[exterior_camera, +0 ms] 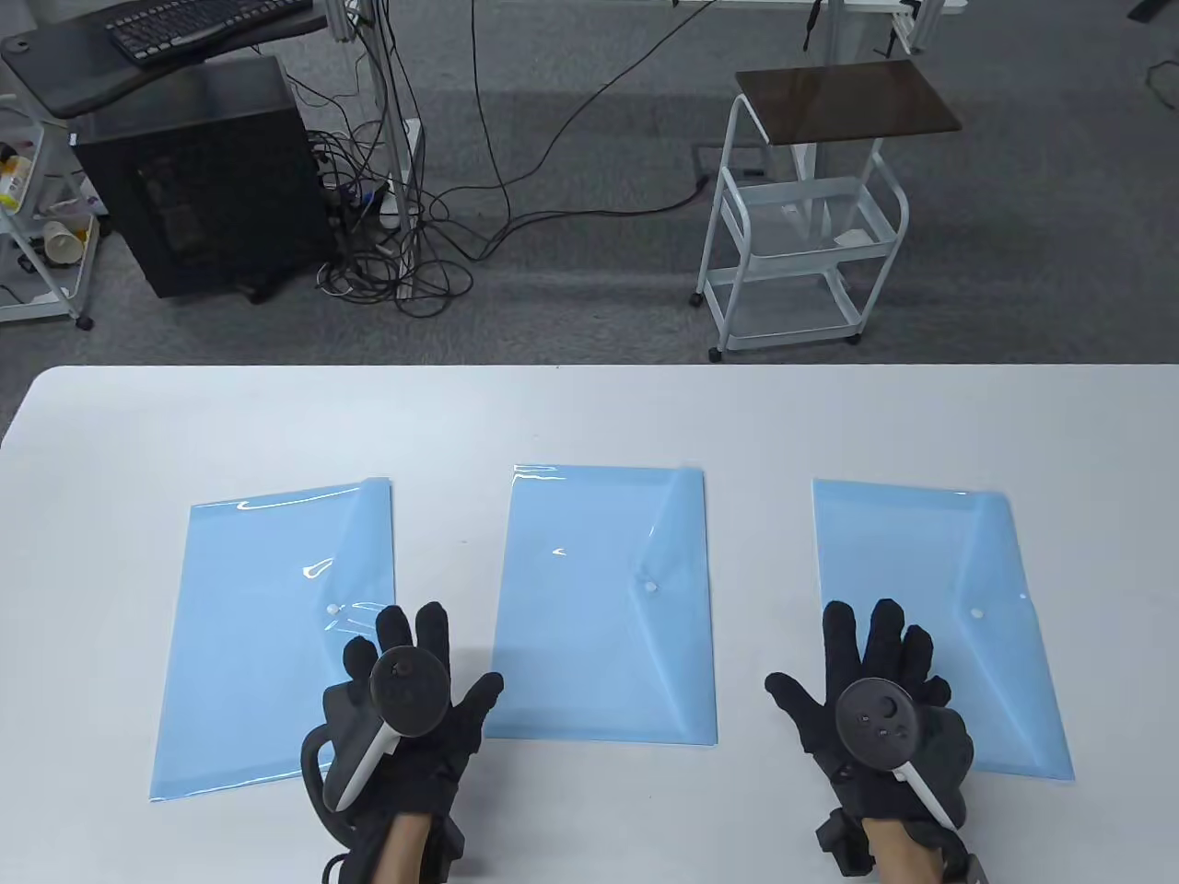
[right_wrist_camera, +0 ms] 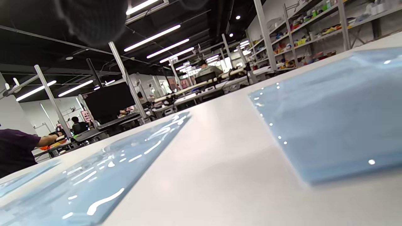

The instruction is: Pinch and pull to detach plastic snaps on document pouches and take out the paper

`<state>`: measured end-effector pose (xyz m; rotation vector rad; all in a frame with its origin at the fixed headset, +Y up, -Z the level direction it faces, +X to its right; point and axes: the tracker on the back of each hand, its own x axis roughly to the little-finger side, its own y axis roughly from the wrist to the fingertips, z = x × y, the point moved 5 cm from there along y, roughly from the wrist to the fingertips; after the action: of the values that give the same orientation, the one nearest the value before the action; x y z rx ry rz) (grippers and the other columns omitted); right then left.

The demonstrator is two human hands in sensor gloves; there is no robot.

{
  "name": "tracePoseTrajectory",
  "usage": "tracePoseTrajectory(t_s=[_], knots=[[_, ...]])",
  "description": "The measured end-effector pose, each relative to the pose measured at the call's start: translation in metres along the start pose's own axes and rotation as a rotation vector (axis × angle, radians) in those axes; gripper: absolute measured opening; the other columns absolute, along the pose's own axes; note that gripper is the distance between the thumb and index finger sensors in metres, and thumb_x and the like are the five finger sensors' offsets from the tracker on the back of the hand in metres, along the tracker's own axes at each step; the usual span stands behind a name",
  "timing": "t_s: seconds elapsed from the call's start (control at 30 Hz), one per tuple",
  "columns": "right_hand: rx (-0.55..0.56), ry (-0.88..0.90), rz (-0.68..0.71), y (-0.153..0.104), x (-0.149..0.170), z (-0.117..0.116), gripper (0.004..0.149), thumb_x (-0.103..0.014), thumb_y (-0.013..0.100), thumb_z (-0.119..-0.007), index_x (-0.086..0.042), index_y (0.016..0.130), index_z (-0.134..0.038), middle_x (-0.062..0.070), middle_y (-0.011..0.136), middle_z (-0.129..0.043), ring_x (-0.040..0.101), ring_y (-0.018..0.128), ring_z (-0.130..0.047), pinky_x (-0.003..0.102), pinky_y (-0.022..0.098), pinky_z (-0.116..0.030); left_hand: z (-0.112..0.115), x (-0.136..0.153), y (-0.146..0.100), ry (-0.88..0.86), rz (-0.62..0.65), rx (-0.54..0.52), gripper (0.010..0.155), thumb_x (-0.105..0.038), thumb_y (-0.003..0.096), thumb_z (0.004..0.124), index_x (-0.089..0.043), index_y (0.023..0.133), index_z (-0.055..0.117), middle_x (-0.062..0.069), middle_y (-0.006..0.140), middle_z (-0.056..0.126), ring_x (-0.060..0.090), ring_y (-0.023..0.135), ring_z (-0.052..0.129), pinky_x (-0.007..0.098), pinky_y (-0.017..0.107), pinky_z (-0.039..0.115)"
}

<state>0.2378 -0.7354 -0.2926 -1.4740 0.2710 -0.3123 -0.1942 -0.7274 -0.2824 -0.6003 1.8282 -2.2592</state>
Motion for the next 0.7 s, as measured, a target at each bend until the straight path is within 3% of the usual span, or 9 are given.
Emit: tracePoseTrajectory(t_s=[0.3, 0.47, 0.7], knots=[[-0.001, 0.011, 0.014, 0.0, -0.006, -0.002, 0.092, -0.07, 0.049, -0.064, -0.018, 0.117, -0.031, 0.034, 0.122, -0.017, 0.07, 0.101, -0.024, 0.089, 0.057, -0.033, 0.001, -0.014, 0.005, 0.021, 0.004, 0.006, 0.094, -0.071, 0.0541, 0.062, -0.019, 0.117, 0.016, 0.019, 0.125, 0.019, 0.06, 0.109, 0.028, 0.075, 0.071, 0.042], [-0.008, -0.001, 0.023, 0.0, -0.008, -0.004, 0.092, -0.07, 0.049, -0.065, -0.018, 0.117, -0.031, 0.034, 0.122, -0.018, 0.07, 0.101, -0.025, 0.09, 0.057, -0.032, 0.007, -0.032, 0.026, 0.053, -0.042, 0.035, 0.101, -0.071, 0.0529, 0.067, -0.007, 0.116, 0.021, 0.025, 0.124, 0.03, 0.057, 0.108, 0.045, 0.07, 0.072, 0.054], [-0.04, 0.004, 0.023, 0.0, -0.009, -0.01, 0.092, -0.07, 0.049, -0.065, -0.017, 0.117, -0.032, 0.034, 0.122, -0.019, 0.07, 0.1, -0.026, 0.09, 0.057, -0.033, 0.03, -0.048, 0.058, 0.045, -0.126, 0.092, 0.105, -0.07, 0.0512, 0.074, 0.0, 0.114, 0.026, 0.03, 0.119, 0.039, 0.057, 0.103, 0.056, 0.066, 0.069, 0.063]])
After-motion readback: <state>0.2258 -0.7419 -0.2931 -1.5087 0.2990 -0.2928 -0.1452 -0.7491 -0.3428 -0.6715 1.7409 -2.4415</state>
